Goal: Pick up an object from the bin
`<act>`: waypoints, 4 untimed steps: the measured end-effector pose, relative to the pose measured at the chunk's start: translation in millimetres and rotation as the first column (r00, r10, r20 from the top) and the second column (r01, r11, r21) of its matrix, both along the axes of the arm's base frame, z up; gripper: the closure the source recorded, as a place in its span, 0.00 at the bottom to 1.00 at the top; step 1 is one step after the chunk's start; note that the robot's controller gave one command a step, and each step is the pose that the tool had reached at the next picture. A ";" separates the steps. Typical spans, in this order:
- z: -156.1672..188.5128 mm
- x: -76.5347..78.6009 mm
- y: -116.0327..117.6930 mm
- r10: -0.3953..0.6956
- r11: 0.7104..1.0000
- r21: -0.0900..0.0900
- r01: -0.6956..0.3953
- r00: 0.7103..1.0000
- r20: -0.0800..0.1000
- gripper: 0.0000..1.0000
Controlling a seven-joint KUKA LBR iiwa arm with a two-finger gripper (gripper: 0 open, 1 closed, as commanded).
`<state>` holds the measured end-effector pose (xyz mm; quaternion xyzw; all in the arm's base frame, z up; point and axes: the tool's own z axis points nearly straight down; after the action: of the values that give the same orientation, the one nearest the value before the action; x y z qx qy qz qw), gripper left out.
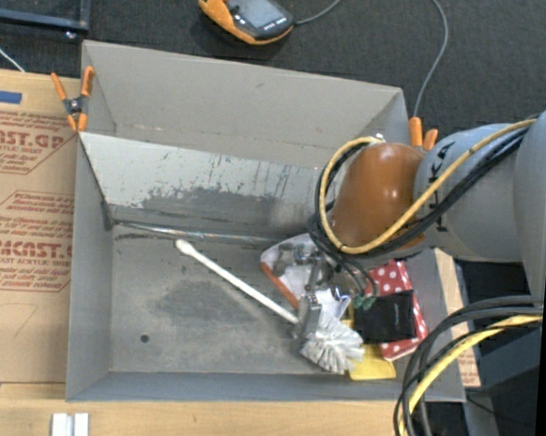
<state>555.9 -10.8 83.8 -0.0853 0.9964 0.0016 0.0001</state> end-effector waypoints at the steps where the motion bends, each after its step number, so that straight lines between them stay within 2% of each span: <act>1: -9.5 17.1 9.9 0.173 0.985 -0.001 -0.173 0.985 -0.004 0.00; 2: 6.3 2.5 69.7 0.196 0.981 0.003 -0.196 0.981 0.002 0.00; 3: -14.8 -8.8 51.5 0.345 0.938 0.000 -0.345 0.938 -0.002 0.00; 4: -14.6 18.0 0.4 0.303 0.953 0.007 -0.303 0.953 0.001 1.00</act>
Offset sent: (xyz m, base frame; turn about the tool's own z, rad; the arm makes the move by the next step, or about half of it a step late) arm 0.0025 0.0663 0.0069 -0.1946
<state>573.8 -10.4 69.1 -0.2371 0.9715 0.0049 -0.0001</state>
